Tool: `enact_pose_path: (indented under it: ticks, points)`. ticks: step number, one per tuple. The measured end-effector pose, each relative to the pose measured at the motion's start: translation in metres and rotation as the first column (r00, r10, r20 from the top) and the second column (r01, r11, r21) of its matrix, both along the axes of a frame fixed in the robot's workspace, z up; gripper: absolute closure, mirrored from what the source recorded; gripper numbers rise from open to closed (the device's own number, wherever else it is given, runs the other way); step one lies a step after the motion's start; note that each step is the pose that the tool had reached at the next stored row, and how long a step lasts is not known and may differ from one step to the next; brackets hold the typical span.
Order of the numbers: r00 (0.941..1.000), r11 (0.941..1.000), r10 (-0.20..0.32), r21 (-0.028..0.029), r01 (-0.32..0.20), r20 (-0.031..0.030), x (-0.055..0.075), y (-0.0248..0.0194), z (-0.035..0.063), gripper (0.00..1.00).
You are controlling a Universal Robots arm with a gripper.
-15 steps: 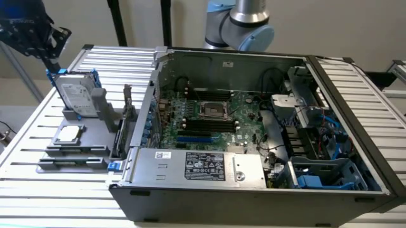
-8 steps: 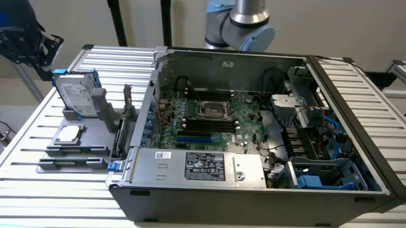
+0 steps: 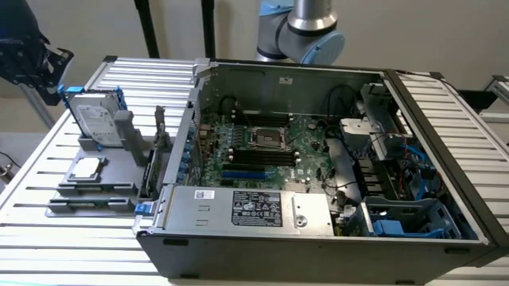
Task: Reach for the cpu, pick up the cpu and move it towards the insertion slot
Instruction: 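Pick up the cpu and move it towards the insertion slot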
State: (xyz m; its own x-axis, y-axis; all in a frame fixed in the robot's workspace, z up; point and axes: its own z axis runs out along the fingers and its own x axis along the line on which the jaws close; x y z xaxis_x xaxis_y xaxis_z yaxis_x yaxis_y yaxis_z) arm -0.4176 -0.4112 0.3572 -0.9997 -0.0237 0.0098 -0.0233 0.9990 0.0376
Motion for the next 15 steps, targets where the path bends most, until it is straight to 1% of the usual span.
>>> enact_pose_path:
  ticks: [2, 7, 10, 11, 12, 15]
  points:
    - [1.0, 1.0, 0.003, -0.0005, -0.003, -0.0013, -0.002, -0.0003, -0.001, 0.89]
    - [0.9999, 0.9999, 0.016, -0.0043, -0.016, -0.0025, -0.007, -0.0003, -0.0035, 0.89]
    - [0.9998, 0.9998, 0.021, -0.0044, -0.021, -0.0025, -0.01, -0.0007, -0.0057, 0.88]
    - [0.9997, 0.9997, 0.022, -0.0043, -0.022, -0.0023, -0.01, -0.001, -0.0066, 0.82]
    - [0.9997, 0.9997, 0.024, -0.0043, -0.024, -0.0024, -0.011, -0.0013, -0.0076, 0.82]
    - [0.9996, 0.9996, 0.027, -0.0044, -0.027, -0.0025, -0.011, -0.0024, -0.0114, 0.64]
